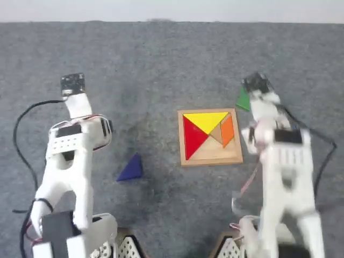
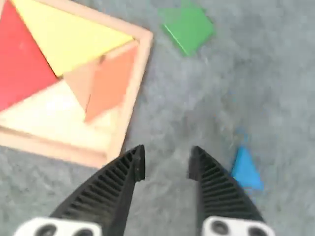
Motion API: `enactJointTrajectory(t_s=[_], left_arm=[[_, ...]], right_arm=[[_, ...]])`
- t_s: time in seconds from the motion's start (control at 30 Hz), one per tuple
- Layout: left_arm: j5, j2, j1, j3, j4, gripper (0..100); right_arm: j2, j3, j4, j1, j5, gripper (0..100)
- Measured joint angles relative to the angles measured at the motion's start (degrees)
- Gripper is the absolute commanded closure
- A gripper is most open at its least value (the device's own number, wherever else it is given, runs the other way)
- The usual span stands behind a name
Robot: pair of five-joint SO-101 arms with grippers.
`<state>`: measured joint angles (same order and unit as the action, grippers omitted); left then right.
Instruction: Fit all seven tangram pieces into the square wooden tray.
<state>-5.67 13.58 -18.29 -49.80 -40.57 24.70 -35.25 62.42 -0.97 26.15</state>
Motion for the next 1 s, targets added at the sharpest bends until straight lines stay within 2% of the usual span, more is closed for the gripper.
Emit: enactJointTrajectory(t_s=[0.13, 0.33, 0.57, 0.7, 1.0], left_arm=[[0.3, -5.0, -1.6, 2.4, 0.1, 80], [0.3, -12.4, -3.2, 9.1, -2.5, 80], [0.3, -14.4, -3.2, 11.4, -3.2, 80], [0.3, -14.4, -3.3, 11.4, -3.2, 80], [0.3, -14.4, -3.3, 11.4, -3.2, 80]], right_arm=[[-20.5, 20.1, 7.1, 0.4, 6.4, 63.1], [-45.8, 48.3, 21.1, 0.2, 28.1, 62.3], [-65.3, 69.6, 22.8, 0.7, 41.2, 62.3], [-73.7, 77.0, 22.8, 0.8, 44.3, 62.3], [-85.2, 90.2, 23.3, 0.8, 44.8, 64.6]])
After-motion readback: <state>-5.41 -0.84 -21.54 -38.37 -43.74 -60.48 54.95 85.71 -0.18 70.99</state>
